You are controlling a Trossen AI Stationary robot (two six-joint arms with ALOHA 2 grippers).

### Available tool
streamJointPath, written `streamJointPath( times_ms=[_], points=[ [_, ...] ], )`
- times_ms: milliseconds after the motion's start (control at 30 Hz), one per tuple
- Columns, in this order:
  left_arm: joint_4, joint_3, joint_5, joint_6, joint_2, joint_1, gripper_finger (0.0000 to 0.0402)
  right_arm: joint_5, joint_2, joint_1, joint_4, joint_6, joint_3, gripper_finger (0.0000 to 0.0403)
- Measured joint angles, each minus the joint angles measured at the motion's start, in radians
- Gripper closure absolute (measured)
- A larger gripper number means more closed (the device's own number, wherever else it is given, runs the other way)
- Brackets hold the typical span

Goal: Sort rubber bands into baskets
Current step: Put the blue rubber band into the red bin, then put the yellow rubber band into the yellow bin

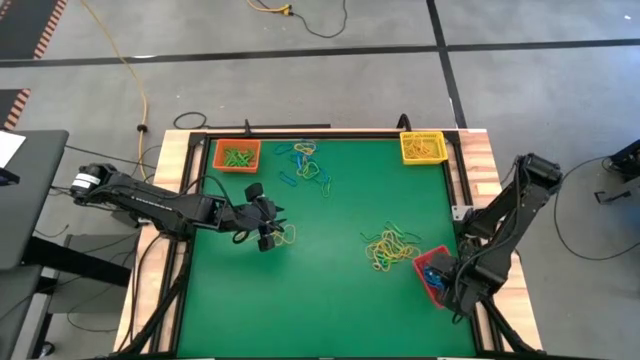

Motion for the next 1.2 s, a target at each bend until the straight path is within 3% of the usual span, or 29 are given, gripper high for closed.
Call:
streamJointPath(
  times_ms=[400, 633, 767, 967, 1200],
  points=[
    [0.0, 0.0, -0.001, 0.0, 0.0, 0.0, 0.0274, -0.017, 0.0, 0.0, -0.044, 0.034, 0.015, 0.0202],
    [-0.001, 0.0, -0.001, 0.0, 0.0, 0.0, 0.0274, 0.052, 0.0, 0.0, -0.122, 0.03, 0.082, 0.0168],
    [-0.002, 0.0, -0.001, 0.0, 0.0, 0.0, 0.0274, 0.196, -0.001, 0.0, -0.125, -0.013, 0.125, 0.0168],
    [-0.027, 0.0, 0.016, -0.003, 0.0, 0.0, 0.0274, 0.497, -0.001, -0.016, -0.083, -0.116, 0.151, 0.0168],
    [-0.027, -0.001, 0.176, -0.026, 0.112, 0.0, 0.0274, 0.806, 0.0, -0.103, 0.04, -0.362, 0.151, 0.0168]
  ],
)
